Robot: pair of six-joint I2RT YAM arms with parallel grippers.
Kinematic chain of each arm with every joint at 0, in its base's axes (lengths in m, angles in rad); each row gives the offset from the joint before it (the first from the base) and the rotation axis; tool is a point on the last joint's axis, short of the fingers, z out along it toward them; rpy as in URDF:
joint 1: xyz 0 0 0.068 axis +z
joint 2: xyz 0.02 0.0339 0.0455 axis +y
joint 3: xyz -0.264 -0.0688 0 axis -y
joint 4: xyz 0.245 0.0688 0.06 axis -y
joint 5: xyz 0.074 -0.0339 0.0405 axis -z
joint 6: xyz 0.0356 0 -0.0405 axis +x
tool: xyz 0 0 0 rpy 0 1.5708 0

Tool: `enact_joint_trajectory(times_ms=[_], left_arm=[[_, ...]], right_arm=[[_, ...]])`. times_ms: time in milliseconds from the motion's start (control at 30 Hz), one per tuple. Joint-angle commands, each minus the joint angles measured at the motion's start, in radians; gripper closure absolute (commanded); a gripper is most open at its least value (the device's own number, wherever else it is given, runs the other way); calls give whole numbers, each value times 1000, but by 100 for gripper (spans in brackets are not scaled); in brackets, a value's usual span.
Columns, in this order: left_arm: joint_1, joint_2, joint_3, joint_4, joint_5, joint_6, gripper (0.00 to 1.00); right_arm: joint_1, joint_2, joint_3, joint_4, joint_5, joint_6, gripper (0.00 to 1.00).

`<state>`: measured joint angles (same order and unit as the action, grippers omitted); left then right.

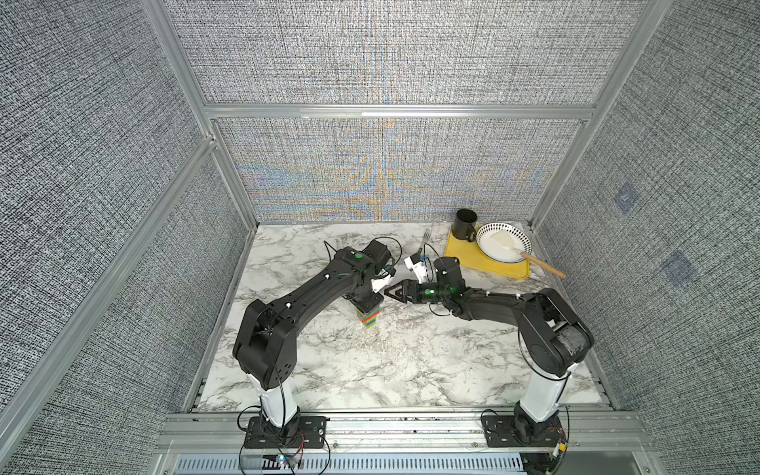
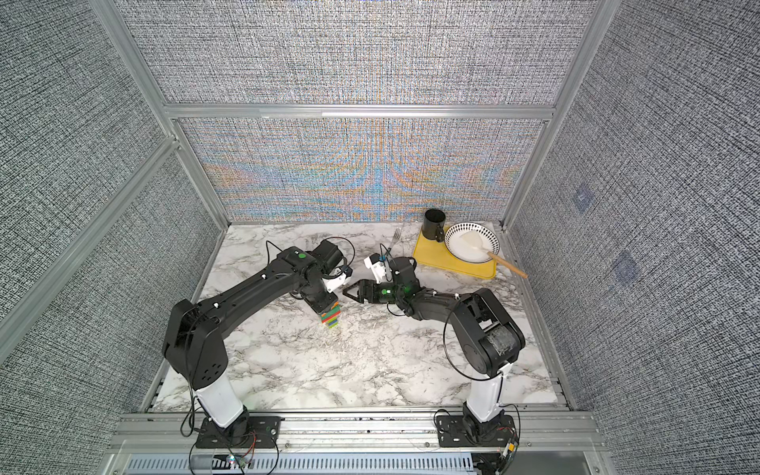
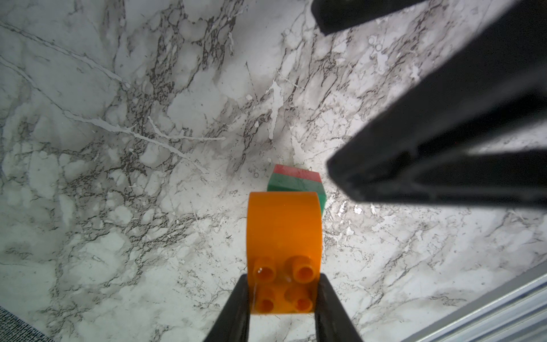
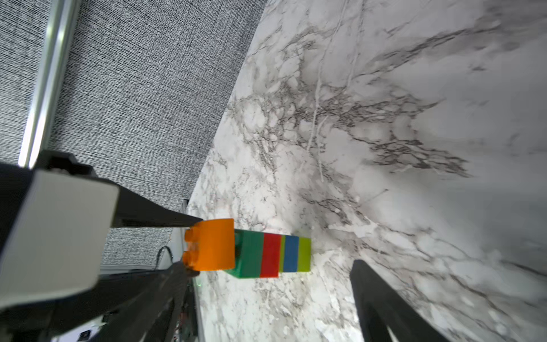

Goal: Assemble an ice cream with lego
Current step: Assemble the lego brick with the lego brick.

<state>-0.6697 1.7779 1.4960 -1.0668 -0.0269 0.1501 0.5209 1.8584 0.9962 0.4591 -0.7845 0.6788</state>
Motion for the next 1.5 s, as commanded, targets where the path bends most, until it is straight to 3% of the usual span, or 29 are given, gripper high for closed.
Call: enact_joint_trajectory(times_ms=[0, 133, 533, 800, 1467], left_arm=[[1, 18, -16, 5, 16, 19, 98], [1, 27, -14, 4, 13, 29, 98], [2, 9, -38, 30, 23, 69, 98], [7, 30, -31, 31, 35, 80, 98], [23, -12, -39, 77, 39, 98, 98]], right_arm=[[2, 41, 85, -111, -103, 48, 8], [19, 97, 145, -172, -152, 22, 6], [55, 132, 106, 50, -224, 137, 3], [70, 163, 124, 32, -231, 129, 4], [85, 195, 124, 82, -260, 152, 19]])
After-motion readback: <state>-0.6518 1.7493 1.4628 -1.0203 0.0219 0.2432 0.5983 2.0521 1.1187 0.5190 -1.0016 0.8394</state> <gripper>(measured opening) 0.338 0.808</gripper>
